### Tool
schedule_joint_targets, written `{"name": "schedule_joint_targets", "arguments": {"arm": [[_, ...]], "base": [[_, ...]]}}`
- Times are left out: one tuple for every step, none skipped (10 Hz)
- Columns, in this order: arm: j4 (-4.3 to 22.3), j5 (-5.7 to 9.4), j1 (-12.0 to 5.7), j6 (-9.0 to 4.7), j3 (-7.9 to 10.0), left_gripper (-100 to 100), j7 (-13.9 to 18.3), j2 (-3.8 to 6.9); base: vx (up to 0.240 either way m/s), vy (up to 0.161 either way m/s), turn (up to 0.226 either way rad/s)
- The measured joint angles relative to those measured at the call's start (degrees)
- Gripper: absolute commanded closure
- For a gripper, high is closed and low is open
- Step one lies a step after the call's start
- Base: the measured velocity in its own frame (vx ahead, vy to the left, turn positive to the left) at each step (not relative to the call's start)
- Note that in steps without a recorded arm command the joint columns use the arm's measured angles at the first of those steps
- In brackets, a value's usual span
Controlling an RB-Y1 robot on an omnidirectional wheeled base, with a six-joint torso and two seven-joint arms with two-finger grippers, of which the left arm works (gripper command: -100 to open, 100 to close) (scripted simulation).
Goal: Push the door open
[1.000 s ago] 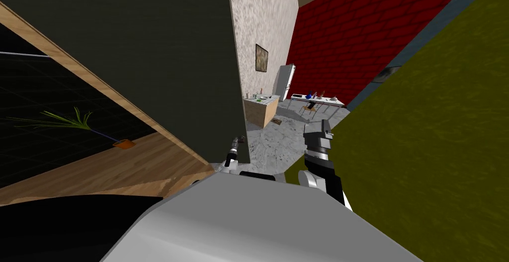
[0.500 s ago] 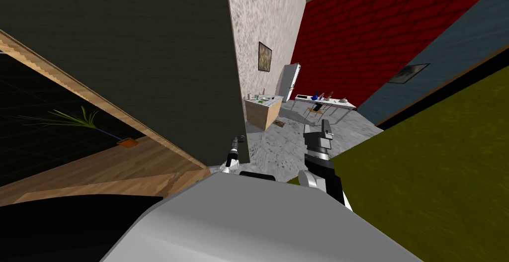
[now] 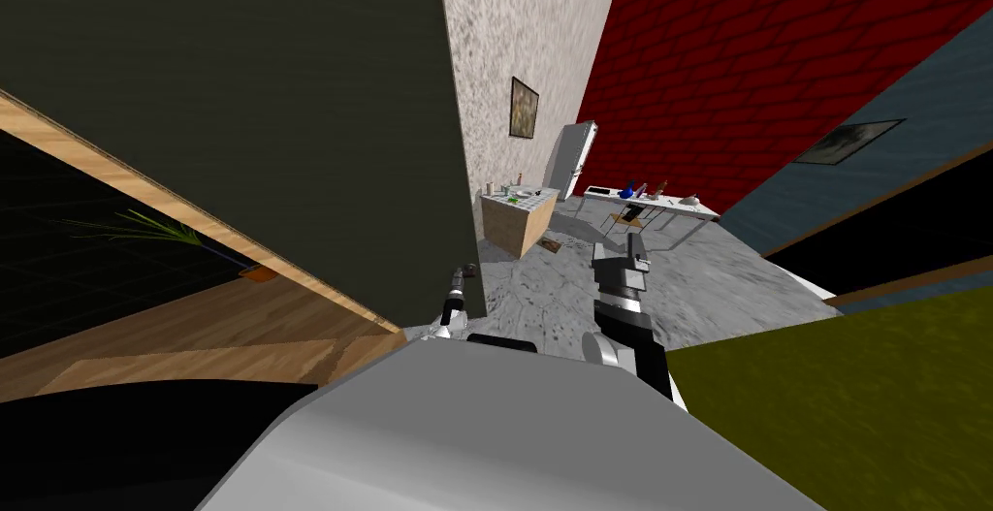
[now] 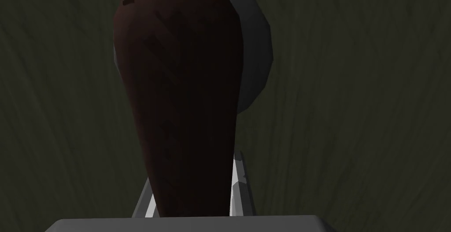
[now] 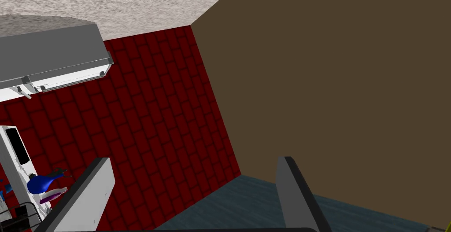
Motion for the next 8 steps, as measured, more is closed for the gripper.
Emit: {"name": "schedule_joint_targets", "arguments": {"arm": [[2.18,0.09,-1.1,-0.89,0.34,100,0.25,0.88],[0.82,0.05,-0.55,-0.62,0.46,100,0.15,0.88],[-0.18,-0.08,-0.11,-0.17,0.63,100,-0.05,0.86],[1.03,-0.04,-0.79,-0.48,1.07,100,-0.22,0.98],[2.57,0.1,-1.57,-1.14,1.62,100,-0.22,1.26],[1.75,0.08,-1.18,-1.24,1.81,100,-0.2,1.31],[1.84,0.06,-1.35,-1.39,2.19,100,-0.2,1.07],[1.06,0.05,-0.89,-1.06,2.61,100,-0.32,0.59]], "base": [[0.13,-0.01,0.031],[0.17,-0.029,0.138],[0.231,-0.04,0.151],[0.255,-0.045,0.105],[0.162,-0.03,0.046],[0.173,-0.043,0.148],[0.212,-0.083,0.171],[0.174,-0.097,0.177]]}}
